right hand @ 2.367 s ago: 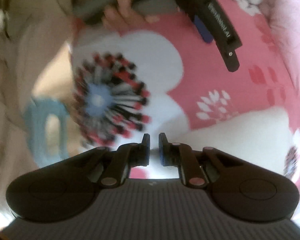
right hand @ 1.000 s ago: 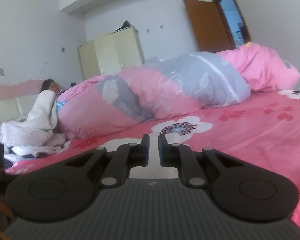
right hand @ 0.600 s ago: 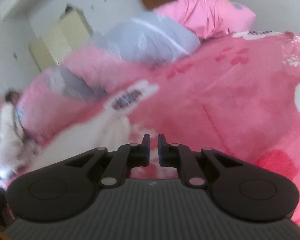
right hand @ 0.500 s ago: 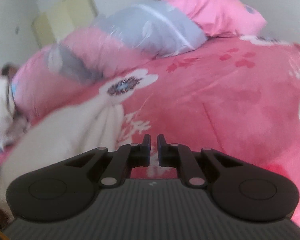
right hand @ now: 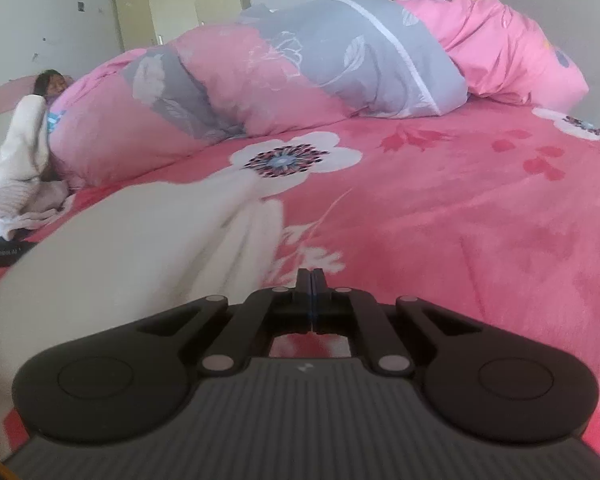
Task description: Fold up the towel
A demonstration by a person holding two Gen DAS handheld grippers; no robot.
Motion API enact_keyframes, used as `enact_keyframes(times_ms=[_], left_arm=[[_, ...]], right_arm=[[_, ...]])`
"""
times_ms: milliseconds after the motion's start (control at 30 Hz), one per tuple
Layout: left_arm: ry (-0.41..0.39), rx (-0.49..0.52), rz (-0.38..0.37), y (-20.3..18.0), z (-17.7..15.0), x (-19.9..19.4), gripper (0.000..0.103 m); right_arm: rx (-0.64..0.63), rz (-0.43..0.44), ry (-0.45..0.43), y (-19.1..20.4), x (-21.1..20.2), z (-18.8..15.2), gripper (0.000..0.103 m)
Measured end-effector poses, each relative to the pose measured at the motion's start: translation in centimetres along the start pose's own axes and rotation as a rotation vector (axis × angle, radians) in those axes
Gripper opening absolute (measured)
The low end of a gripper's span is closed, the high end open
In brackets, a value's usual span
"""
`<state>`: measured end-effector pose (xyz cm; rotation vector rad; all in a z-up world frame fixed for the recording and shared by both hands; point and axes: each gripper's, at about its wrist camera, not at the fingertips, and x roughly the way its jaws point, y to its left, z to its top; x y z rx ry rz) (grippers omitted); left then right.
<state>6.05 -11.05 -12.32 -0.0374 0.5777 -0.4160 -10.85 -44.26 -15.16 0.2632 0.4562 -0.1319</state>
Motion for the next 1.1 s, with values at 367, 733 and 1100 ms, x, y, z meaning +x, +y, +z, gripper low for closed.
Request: enact_keyframes(times_ms=[367,733,1100], left_arm=[[-0.042,-0.142,-0.100,2.5,-1.2,-3.2,0.082],[-0.044,-0.178,-0.218,-0.7,-1.2,-3.6,0.093],[-0.029,-0.152,-0.228,-2.2,-1.6,-3.1,0.093]], right_arm=[[0.438,0.216,-0.145,-3.5,-6.2,-1.4,0.006],[0.501,0.395,-0.011,-1.1,-7.8,-5.1,0.046],[0.601,0.462,0.006,-2.2,-7.5,-6.0,0.046]])
